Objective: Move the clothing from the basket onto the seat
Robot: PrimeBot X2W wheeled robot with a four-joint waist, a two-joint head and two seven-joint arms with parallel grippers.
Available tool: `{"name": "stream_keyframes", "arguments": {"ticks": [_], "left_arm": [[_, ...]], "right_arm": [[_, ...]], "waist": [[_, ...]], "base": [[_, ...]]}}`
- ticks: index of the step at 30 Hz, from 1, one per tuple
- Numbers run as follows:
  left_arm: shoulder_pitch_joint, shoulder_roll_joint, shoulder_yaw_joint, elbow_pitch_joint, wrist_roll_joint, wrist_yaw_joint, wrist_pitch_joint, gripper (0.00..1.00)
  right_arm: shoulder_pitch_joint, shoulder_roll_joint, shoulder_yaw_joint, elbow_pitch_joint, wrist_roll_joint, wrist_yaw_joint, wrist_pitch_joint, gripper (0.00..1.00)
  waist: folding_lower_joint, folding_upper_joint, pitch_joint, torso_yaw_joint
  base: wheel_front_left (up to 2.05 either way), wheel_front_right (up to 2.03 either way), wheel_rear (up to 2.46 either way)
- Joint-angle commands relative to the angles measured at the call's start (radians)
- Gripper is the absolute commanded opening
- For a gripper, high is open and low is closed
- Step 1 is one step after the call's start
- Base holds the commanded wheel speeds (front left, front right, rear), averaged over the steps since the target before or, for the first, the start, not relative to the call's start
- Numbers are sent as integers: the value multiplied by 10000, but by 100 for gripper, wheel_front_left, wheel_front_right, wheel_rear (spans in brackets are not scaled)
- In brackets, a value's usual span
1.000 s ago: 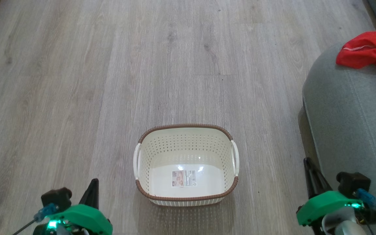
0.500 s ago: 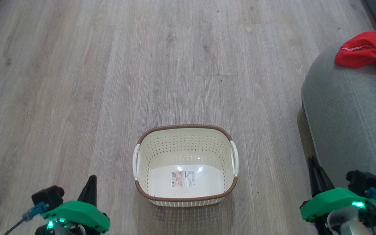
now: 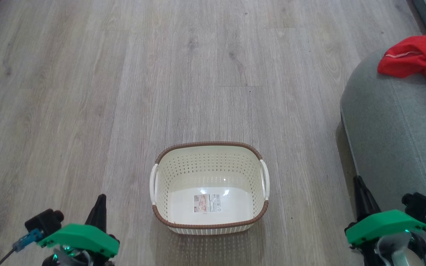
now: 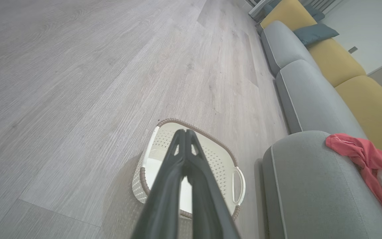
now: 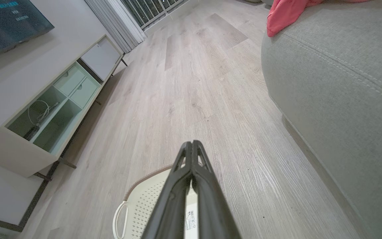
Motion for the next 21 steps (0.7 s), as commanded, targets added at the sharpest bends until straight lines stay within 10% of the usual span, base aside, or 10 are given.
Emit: {"name": "stream_keyframes", "arguments": {"ticks": [1, 21], "left_arm": [[-406, 25, 195, -388, -256, -45, 37, 0], [-403, 2, 447, -861, -2406, -104, 614, 0]], "right_arm": [[-478, -35, 0, -387, 291, -1, 62, 0], [-546, -37, -116, -614, 2724, -2, 650, 0]], "waist": [[0, -1, -2, -3], [0, -1, -45, -59]], "base": [[0, 0, 0], [0, 0, 0]]}}
